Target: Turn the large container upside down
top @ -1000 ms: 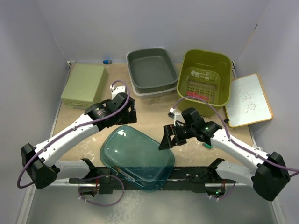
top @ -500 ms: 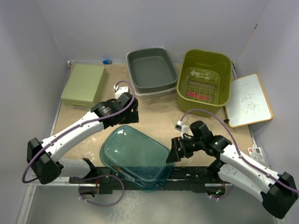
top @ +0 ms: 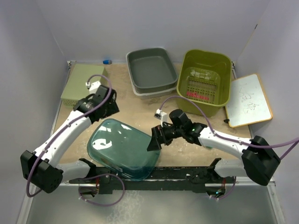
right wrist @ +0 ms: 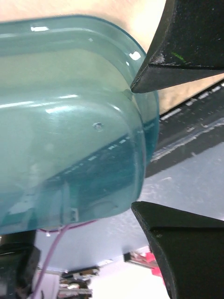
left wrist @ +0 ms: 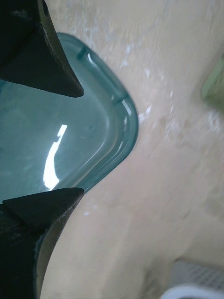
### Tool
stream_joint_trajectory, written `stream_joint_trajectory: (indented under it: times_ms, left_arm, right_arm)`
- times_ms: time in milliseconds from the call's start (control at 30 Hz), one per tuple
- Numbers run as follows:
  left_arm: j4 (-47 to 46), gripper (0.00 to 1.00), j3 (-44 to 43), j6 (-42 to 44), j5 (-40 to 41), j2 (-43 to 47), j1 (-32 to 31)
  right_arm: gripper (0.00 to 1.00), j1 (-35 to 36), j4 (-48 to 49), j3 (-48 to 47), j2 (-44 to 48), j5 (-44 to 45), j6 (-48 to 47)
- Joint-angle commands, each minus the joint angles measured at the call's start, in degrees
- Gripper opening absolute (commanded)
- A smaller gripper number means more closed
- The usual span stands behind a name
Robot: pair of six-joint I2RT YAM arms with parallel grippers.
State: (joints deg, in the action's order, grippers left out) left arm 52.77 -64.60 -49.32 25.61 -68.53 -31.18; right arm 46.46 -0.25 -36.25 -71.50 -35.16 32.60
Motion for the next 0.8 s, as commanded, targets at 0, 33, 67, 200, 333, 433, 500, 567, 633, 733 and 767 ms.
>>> stream_joint_trajectory:
  times_ms: [0, 33, 67, 200, 333, 433, 500, 567, 633, 733, 767]
  left_arm:
    - [-3.55, 0.76, 0.50, 5.69, 0.62, -1.93, 11.69]
    - [-4.60, 0.76, 0.29, 6.28, -0.10, -2.55, 13.78]
    - [-5.82, 0.76, 0.20, 6.81, -1.03, -2.97, 15.63]
    - [-9.32, 0.76, 0.68, 8.25, -5.14, -6.92, 22.88]
    - [-17.92, 0.75, 4.12, 8.27, -12.12, -10.14, 30.03]
    - [-22.05, 0.75, 3.16, 8.29, -14.29, -13.89, 32.96]
    - [-26.06, 0.74, 2.18, 9.63, -15.73, -16.64, 33.61]
    - [-30.47, 0.74, 1.54, 10.81, -16.58, -19.51, 33.68]
    - [-33.69, 0.74, 0.75, 11.68, -17.45, -22.05, 33.73]
    - [-36.64, 0.74, -1.07, 12.85, -19.86, -25.41, 33.73]
    - [-37.70, 0.73, -1.84, 13.01, -20.76, -26.19, 33.73]
  right_arm:
    - [1.00, -0.06, 6.33, -3.91, -0.48, 4.98, -3.35]
    - [1.00, -0.05, 4.60, -4.65, 0.02, 6.04, -4.19]
    - [1.00, -0.06, 2.76, -5.00, 0.91, 7.25, -5.04]
    - [1.00, -0.37, -2.49, -3.44, 6.80, 13.89, -5.53]
    - [1.00, -0.69, -6.37, -0.70, 13.97, 22.21, -5.10]
    - [1.00, -0.67, -7.96, 1.27, 17.95, 26.25, -4.74]
    - [1.00, -0.69, -9.60, 1.30, 19.34, 27.97, -4.97]
    - [1.00, -0.67, -10.82, 1.08, 19.87, 28.95, -5.57]
    - [1.00, -0.72, -11.73, 0.35, 19.62, 29.47, -5.78]
    - [1.00, -0.69, -12.80, -0.48, 19.04, 29.41, -5.50]
    - [1.00, -0.71, -12.65, -0.49, 18.98, 29.22, -5.26]
